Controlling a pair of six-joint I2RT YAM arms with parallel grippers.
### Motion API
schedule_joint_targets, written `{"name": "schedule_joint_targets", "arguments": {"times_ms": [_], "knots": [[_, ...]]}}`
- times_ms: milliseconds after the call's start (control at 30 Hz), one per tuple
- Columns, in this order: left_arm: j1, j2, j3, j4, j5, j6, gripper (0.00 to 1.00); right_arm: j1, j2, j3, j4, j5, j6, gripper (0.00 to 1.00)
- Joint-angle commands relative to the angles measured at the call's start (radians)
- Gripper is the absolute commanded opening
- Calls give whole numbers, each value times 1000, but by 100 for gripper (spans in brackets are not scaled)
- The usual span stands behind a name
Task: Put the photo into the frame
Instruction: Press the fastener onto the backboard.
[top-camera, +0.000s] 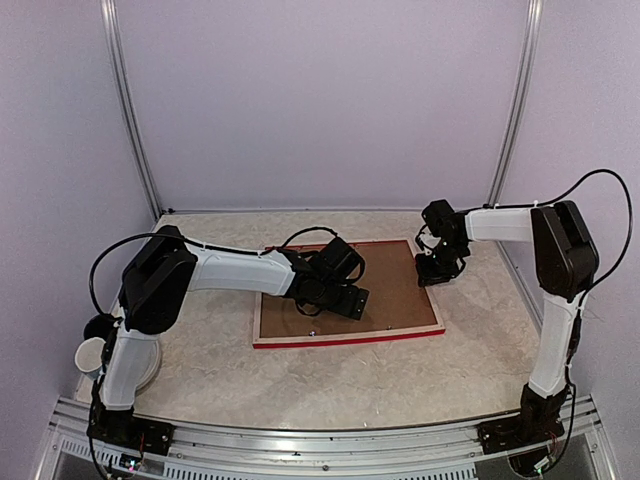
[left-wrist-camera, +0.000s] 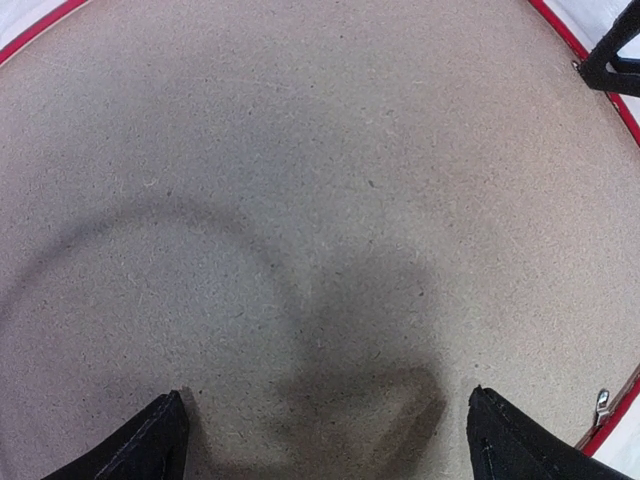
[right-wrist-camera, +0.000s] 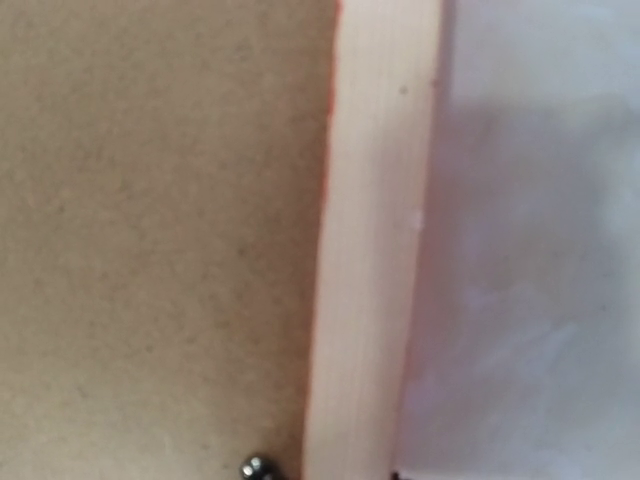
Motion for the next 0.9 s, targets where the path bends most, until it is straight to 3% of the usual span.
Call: {"name": "schedule_joint_targets", "arguments": {"times_ms": [0, 567, 867], "knots": [[8, -7, -28, -71, 22, -14, 96, -4, 14, -2, -16, 46, -10, 22], [94, -170, 38, -144, -83, 11, 99, -4, -80, -47, 32, -52, 8, 58], [232, -265, -98, -130, -103, 4, 99, -2, -120, -130, 89, -66, 28, 61]]}}
